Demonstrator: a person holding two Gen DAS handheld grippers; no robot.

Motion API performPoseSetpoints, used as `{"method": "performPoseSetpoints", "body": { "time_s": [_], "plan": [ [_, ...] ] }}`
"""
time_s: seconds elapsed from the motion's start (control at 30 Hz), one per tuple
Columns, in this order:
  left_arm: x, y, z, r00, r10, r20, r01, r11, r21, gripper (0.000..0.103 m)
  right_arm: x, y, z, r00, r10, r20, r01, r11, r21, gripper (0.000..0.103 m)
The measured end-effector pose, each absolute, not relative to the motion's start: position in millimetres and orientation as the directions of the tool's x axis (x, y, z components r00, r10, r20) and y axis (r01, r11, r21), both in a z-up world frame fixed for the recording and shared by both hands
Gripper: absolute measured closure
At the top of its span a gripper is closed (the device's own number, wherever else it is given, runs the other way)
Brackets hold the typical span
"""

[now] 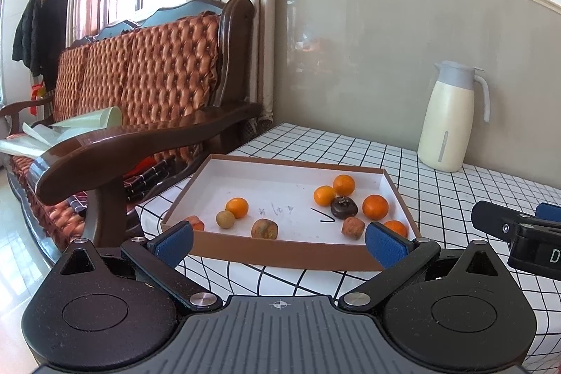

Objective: Organize fruits

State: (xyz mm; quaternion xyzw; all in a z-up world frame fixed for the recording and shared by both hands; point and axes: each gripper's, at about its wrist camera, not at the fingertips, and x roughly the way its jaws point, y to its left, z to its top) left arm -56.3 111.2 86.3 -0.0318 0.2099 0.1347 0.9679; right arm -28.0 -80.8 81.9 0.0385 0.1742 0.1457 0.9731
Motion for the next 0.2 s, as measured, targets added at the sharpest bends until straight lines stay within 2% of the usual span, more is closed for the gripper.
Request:
{"method": "performPoseSetpoints", "body": {
  "time_s": [0.2],
  "plan": [
    [-57.8, 107.7, 85.2, 0.888, 0.237, -0.395, -0.257, 0.966, 0.001, 0.000, -26.3, -81.1, 79.6, 0.893, 0.302, -0.333, -0.275, 0.953, 0.126, 0.006]
  ]
}}
